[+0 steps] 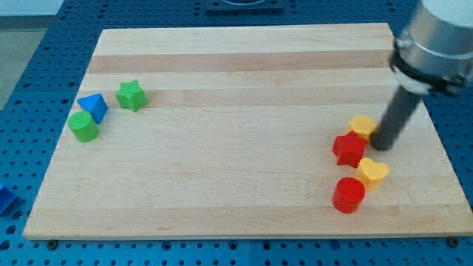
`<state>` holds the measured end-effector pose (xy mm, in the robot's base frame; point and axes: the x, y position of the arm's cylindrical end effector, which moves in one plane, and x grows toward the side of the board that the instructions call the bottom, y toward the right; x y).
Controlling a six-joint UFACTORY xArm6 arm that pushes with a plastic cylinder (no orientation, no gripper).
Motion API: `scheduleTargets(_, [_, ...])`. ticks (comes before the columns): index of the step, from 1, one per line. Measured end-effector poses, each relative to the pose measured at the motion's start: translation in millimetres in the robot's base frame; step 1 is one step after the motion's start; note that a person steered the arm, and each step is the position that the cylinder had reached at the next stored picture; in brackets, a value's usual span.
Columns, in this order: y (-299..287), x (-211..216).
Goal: Place the arm towards the bottom right of the board
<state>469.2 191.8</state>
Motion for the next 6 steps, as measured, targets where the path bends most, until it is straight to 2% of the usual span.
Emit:
scheduleTargets(1, [8, -55])
scheduleTargets(2, [22, -60])
scheduleTargets(3, [118, -31])
scheduleTargets(4, [80, 95])
scheduleTargets(5, [11, 144])
scheduleTargets(6, [-50, 136])
